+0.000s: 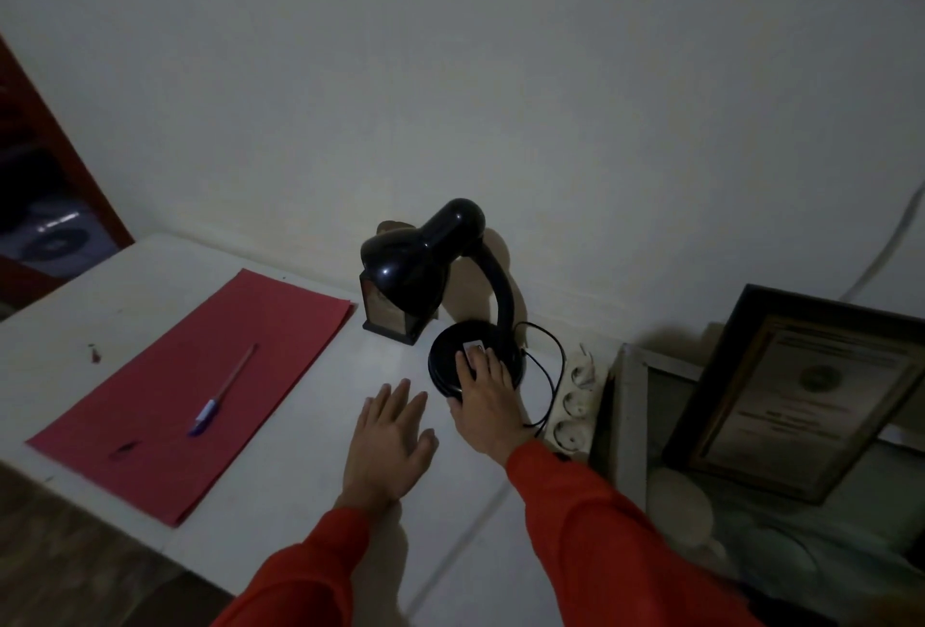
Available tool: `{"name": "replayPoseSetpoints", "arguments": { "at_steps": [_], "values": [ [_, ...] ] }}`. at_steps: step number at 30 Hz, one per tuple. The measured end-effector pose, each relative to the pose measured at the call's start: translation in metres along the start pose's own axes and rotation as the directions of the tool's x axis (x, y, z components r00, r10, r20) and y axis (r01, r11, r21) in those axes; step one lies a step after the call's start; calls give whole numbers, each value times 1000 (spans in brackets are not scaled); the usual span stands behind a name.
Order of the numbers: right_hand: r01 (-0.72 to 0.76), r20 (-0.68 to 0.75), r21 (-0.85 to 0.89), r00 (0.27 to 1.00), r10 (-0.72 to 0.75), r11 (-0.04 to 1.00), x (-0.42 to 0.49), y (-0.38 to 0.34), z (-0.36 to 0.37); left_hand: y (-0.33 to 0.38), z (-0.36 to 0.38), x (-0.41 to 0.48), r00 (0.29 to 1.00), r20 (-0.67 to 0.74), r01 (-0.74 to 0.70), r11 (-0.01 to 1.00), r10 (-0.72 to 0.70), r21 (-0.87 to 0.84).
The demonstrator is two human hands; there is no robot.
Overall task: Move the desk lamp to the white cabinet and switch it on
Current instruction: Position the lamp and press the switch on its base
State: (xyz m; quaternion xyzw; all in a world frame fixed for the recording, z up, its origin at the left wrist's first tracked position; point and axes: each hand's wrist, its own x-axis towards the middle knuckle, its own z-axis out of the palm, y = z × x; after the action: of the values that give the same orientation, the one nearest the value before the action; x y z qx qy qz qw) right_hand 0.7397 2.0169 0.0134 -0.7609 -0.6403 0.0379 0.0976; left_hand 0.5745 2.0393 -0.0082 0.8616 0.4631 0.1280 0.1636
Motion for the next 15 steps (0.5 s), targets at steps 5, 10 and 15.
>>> {"name": "replayPoseSetpoints", "arguments": {
  "at_steps": [5, 10, 15],
  "values": [
    [2, -7, -16, 1000, -2, 1000, 0, -1, 2, 1, -1, 0, 1000, -1, 6, 1000, -6, -15],
    [-7, -3, -52, 1000, 7, 999, 2, -1, 4, 1, -1, 1, 1000, -3, 10, 1000, -10, -23],
    [-3, 1, -84, 1000, 3, 996, 2, -2, 5, 1, -1, 1, 1000, 0, 11, 1000, -11, -20]
  ]
}}
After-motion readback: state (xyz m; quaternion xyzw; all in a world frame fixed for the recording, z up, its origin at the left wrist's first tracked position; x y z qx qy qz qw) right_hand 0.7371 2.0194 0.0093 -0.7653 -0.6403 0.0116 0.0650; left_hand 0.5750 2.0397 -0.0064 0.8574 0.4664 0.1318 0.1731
